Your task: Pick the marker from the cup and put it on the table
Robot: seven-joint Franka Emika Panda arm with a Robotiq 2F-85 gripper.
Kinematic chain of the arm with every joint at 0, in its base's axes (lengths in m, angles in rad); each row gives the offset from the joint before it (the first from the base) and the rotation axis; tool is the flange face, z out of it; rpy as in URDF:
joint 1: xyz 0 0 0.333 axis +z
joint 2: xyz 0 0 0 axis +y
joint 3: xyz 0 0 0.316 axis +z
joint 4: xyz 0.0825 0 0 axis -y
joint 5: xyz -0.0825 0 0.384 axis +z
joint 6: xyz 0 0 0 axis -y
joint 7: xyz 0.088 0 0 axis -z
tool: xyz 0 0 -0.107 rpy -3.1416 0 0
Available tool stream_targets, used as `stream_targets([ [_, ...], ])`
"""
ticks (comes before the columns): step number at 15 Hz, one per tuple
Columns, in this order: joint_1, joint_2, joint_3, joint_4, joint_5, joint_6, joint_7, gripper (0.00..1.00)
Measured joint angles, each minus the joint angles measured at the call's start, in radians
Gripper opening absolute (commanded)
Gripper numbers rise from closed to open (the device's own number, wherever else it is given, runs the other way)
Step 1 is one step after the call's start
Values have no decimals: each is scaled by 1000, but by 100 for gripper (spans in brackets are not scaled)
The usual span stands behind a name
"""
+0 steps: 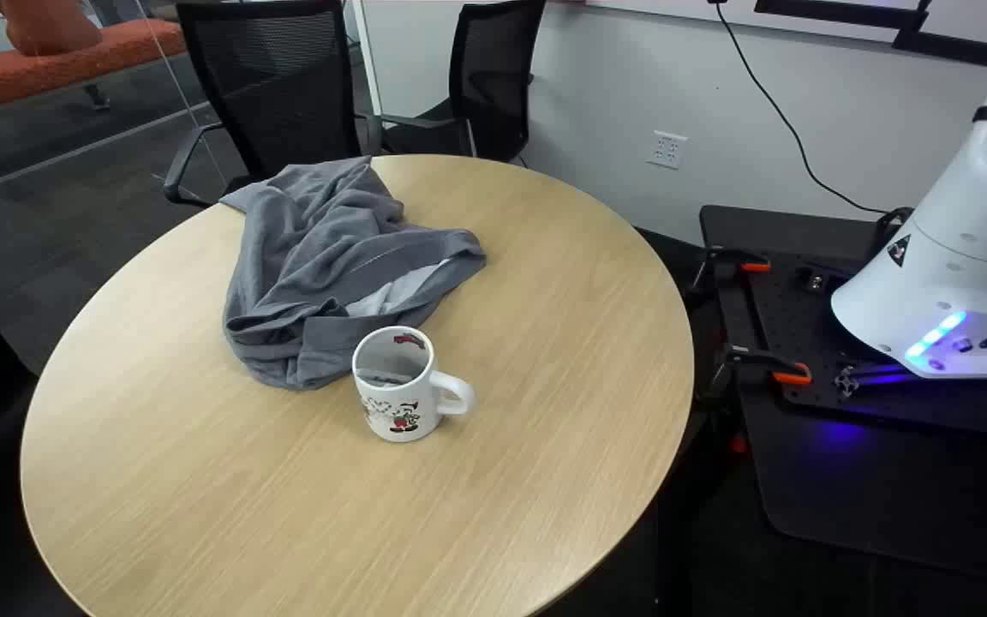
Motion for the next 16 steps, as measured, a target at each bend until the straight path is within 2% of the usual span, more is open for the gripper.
stream_targets([
  [10,8,0,0,0,2,10,0,100],
  [13,44,1,0,-1,19,88,-4,100],
  [16,114,12,2,-7,71,207,-39,100],
])
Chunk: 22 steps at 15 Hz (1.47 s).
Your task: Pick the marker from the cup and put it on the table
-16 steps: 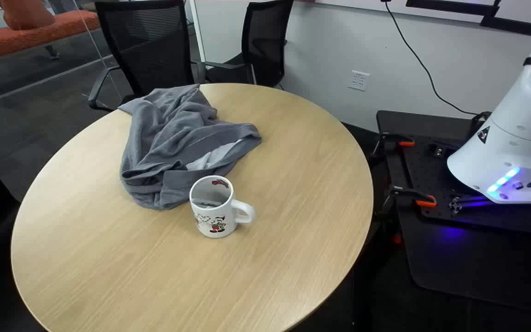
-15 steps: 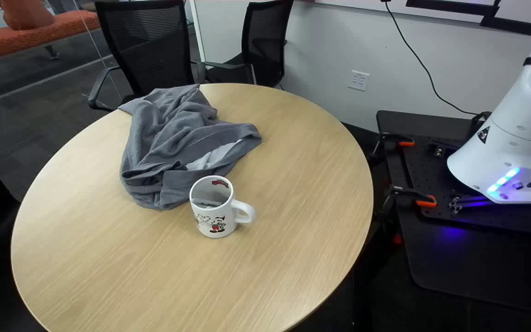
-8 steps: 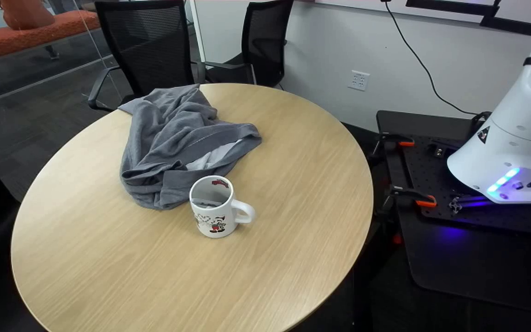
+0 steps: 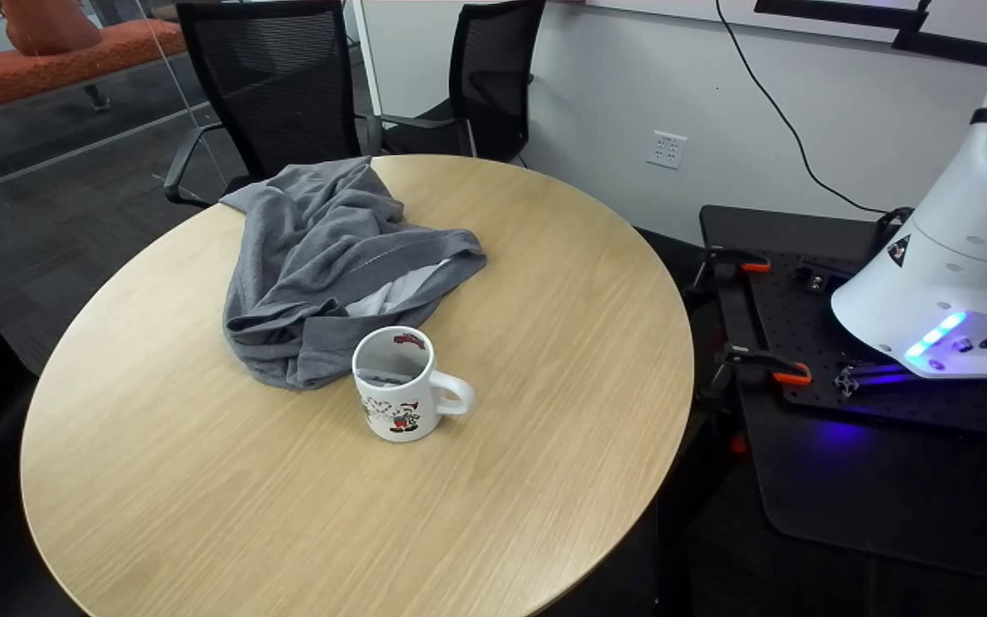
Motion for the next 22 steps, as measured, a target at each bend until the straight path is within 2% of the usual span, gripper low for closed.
stream_targets([
  [7,176,104,41,-11,147,233,-84,100],
  [14,308,248,101,-12,319,411,-199,100],
  [18,379,319,104,-12,476,492,-325,100],
  [22,435,387,105,-8,671,532,-505,100],
])
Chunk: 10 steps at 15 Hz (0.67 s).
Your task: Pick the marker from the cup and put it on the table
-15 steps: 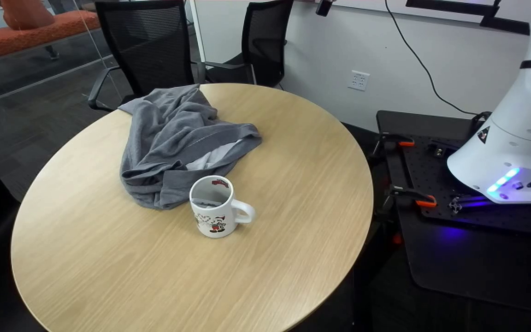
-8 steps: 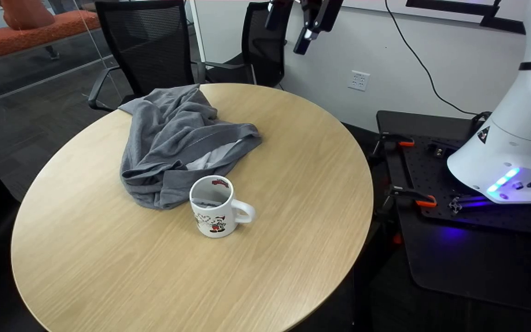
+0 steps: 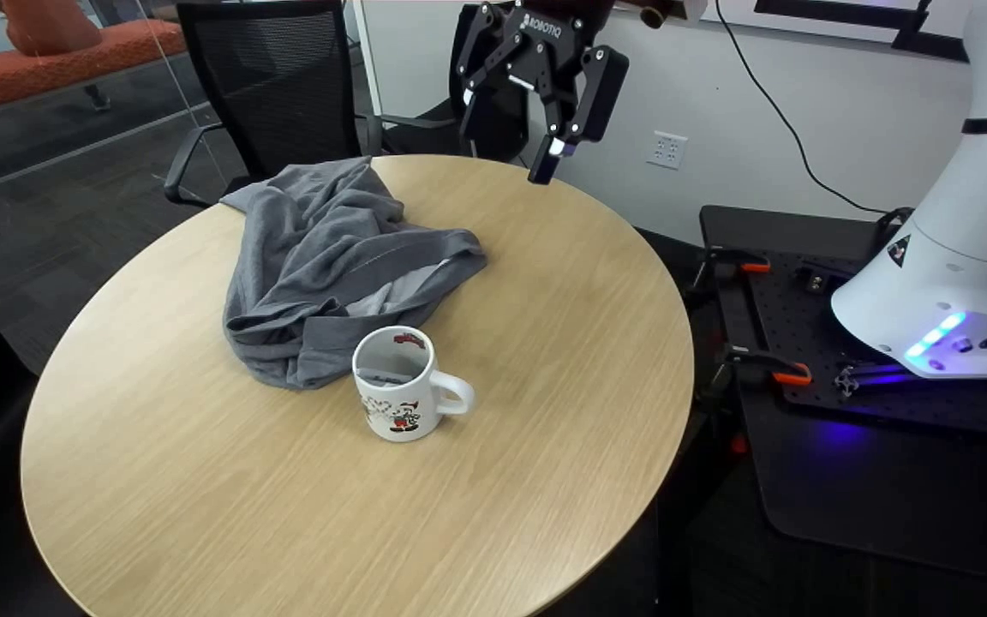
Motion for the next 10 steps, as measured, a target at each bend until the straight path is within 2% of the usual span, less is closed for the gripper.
stream_targets([
  [5,5,90,50,16,197,40,-194,100],
  [10,24,198,74,43,264,131,-265,100],
])
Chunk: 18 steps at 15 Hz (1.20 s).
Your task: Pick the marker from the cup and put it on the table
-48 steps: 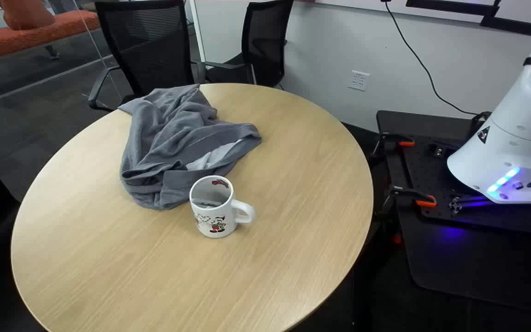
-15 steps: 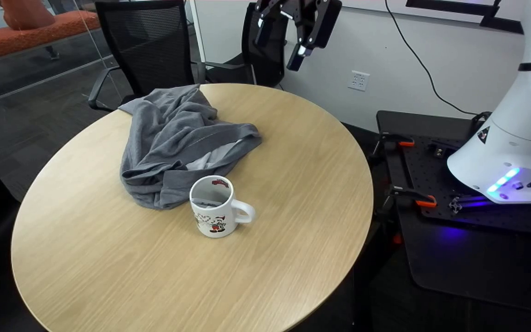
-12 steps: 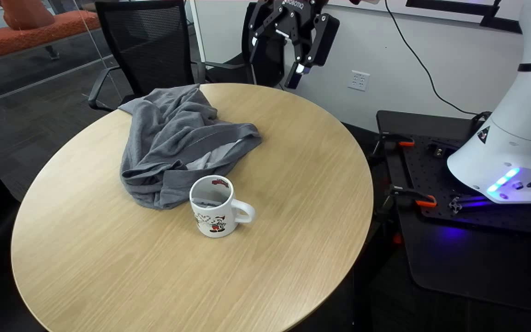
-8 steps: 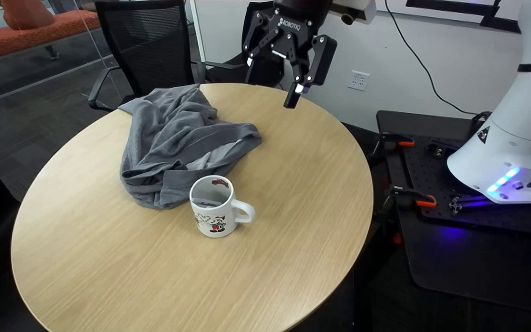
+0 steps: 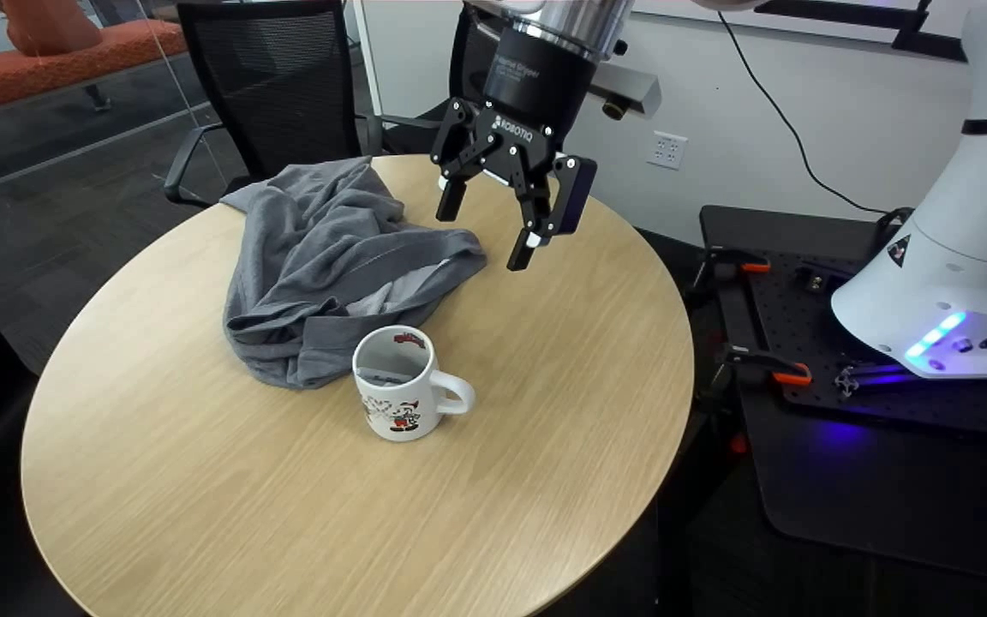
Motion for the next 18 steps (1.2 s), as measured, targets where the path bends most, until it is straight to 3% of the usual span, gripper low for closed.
stream_targets([
  [7,28,150,32,77,139,141,-15,100],
  [18,31,257,56,153,198,146,-14,100],
])
